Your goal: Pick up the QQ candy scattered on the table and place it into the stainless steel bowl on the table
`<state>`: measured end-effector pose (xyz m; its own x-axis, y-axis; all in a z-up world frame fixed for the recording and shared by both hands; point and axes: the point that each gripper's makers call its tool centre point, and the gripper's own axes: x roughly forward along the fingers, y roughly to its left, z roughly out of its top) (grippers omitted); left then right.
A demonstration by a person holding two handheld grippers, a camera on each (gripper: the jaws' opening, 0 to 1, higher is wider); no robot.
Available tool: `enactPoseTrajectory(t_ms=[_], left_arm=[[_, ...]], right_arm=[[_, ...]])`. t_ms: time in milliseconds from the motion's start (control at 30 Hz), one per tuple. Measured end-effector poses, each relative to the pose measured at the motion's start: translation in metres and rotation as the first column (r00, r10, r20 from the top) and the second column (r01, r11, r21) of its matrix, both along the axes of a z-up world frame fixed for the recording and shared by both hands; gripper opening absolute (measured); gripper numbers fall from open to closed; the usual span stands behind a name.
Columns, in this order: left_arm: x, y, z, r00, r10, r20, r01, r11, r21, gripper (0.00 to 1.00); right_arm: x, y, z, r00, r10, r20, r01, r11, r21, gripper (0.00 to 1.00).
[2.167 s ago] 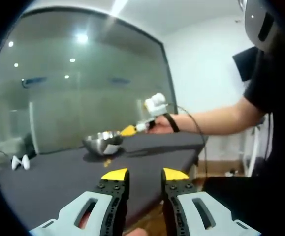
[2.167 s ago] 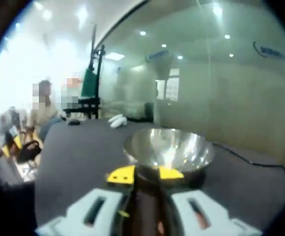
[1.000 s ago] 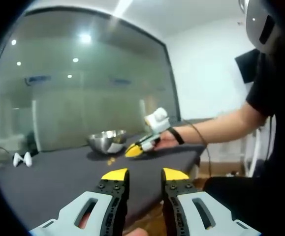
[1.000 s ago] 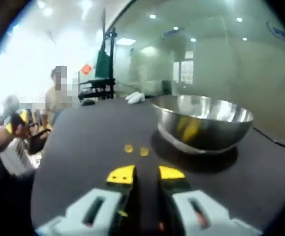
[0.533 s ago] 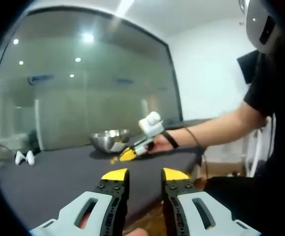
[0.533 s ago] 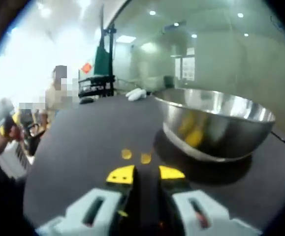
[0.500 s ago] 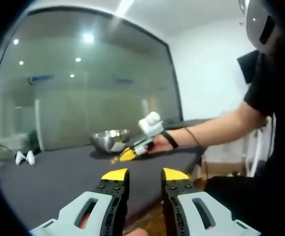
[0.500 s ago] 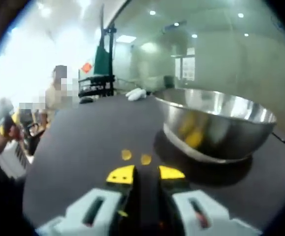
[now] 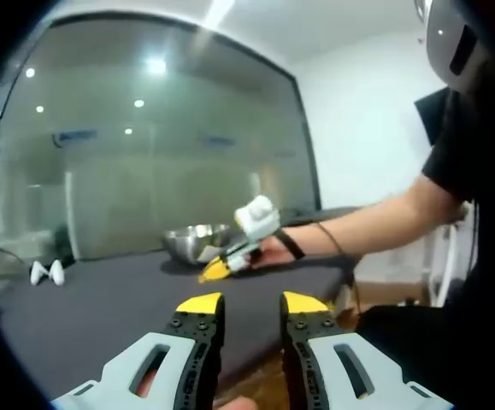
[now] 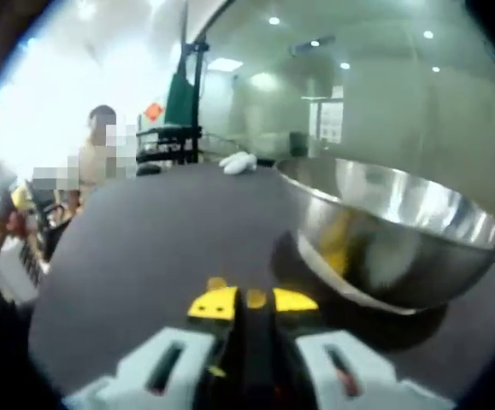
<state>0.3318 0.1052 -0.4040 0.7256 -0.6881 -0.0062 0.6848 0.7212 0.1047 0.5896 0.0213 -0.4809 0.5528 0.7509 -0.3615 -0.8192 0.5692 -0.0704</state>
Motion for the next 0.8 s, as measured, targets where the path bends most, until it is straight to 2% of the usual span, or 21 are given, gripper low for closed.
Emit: enactPoseTrajectory(t_ms=[167,467,567,800], left_arm=[[0.000,0.002,-0.001,1.000,0.003,-0.003,-0.003,1.000,-0.002,0.28],[0.000,0.000,-0.005,1.000,-0.004,-0.009,0.004,1.000,0.005,0.28],[0.000,0.000,-0.005,1.000,-0.005,-0.010,0.005,1.000,0.006,0.28],[0.000,0.001,-0.005,1.000,-0.007,-0.011,0.007,1.000,0.007,0.28]], right_arm=[[-0.003,0.002,0.001,0.999,0.020,0.030,-0.019,1.000,-0.018,0.09],[-0.004,0.002,0.001,1.000,0.007,0.022,-0.007,1.000,0.002,0.09],[-0.007,0.000,0.004,0.998,0.001,0.055,-0.001,1.000,-0.002,0.09],[-0.031,-0.009,0.022,0.995,0.017,0.098,-0.021,0.999,0.041,0.09]])
